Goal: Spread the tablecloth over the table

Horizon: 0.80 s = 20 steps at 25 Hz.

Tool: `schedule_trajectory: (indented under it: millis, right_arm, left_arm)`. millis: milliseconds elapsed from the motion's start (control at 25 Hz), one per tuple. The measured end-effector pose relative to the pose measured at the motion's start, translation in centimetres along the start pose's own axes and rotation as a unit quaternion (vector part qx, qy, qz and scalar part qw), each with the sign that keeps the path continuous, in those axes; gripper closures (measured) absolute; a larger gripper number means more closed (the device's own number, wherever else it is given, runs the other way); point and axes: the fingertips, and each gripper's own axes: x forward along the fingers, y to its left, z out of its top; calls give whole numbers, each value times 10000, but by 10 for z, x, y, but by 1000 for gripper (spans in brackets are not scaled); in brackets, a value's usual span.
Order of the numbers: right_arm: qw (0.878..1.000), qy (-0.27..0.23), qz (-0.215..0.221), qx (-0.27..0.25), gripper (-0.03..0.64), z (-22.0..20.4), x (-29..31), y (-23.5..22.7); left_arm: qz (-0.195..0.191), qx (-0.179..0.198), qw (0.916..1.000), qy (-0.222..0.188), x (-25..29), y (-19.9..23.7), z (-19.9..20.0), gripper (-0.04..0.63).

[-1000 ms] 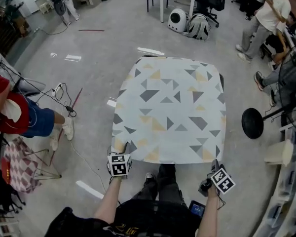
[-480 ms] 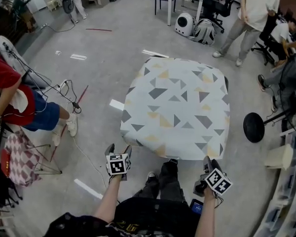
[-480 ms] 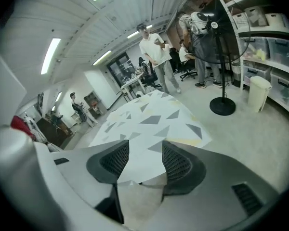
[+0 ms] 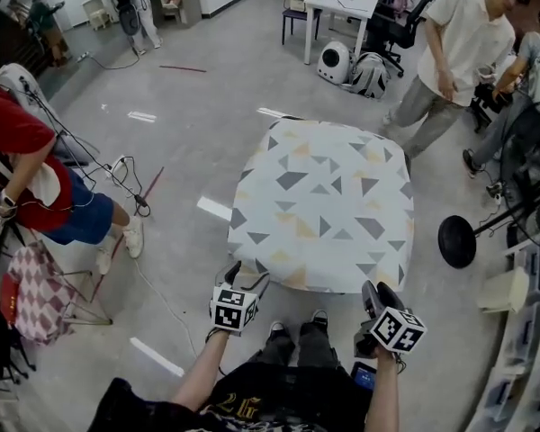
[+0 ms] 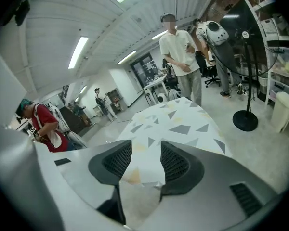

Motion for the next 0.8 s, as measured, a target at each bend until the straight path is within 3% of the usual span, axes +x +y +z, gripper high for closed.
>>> schedule_trajectory:
  millis: [200, 360, 560, 800]
  right_arm:
    - [9987, 25, 347, -376, 433, 11, -16, 38]
    - [9956, 68, 739, -568, 436, 13, -27, 68]
    - [9895, 188, 1206, -775, 449, 9, -41, 94]
    - [9825, 250, 1619, -891, 493, 10, -69, 104]
  left_arm:
    - [-600, 444, 9967, -320, -22, -51, 28, 303]
    - [-884, 575, 9931, -518, -43, -81, 42, 358]
    - [-920, 600, 9916, -680, -65, -106, 52, 444]
    - [-848, 355, 9925, -804, -94, -137, 53, 513]
